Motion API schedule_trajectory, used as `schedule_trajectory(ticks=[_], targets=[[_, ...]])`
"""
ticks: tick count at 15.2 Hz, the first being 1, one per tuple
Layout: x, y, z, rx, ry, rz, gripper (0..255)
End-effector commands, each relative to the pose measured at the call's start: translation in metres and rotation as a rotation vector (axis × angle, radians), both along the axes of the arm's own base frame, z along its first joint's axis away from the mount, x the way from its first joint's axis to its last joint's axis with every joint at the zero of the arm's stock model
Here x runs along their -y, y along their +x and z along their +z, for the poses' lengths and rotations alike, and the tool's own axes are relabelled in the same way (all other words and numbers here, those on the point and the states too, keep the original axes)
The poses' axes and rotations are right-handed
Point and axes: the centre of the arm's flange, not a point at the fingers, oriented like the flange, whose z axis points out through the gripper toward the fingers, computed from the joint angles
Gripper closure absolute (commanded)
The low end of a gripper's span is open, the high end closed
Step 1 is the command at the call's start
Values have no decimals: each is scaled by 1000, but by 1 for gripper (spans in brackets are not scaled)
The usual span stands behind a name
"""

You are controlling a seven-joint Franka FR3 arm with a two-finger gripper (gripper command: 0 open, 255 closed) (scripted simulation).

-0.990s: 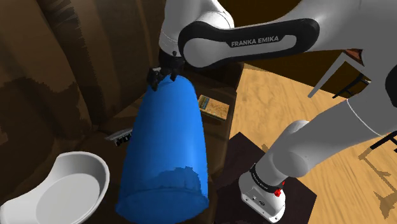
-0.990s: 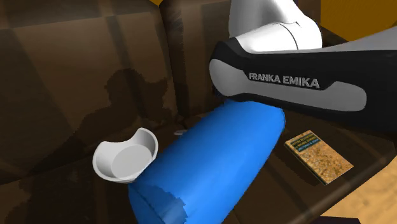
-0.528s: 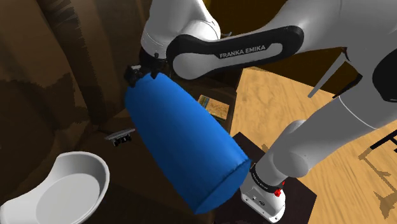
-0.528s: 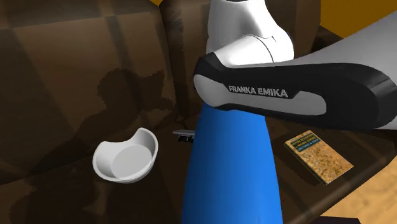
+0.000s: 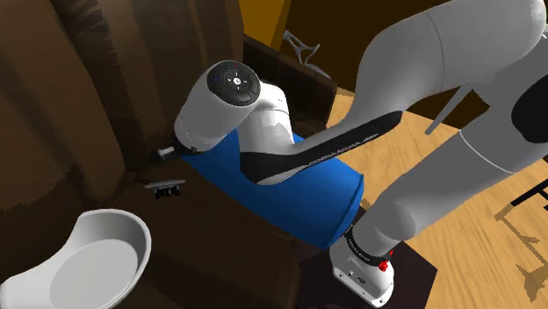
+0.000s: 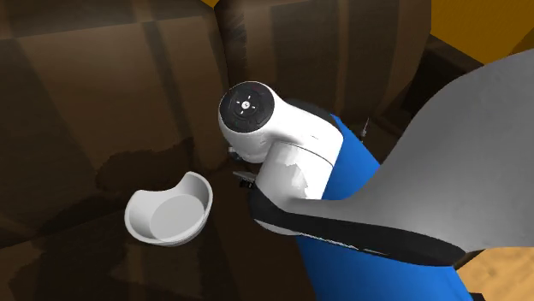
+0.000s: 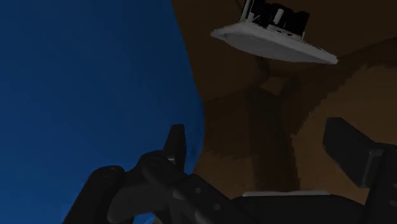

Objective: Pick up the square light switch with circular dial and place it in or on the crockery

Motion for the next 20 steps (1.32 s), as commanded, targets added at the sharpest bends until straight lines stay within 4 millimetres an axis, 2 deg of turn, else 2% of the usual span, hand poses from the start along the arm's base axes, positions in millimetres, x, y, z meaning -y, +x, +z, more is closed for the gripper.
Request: schedule_trajectory(ticks=[1,9,16,20], targets=[[-1,-12,-36,18,-56,-72,0],[-69,-43,-141,199,-68,-194,0],[-63,-18,-167,199,-68,-194,0],[-62,-16,-169,199,-68,-194,0]])
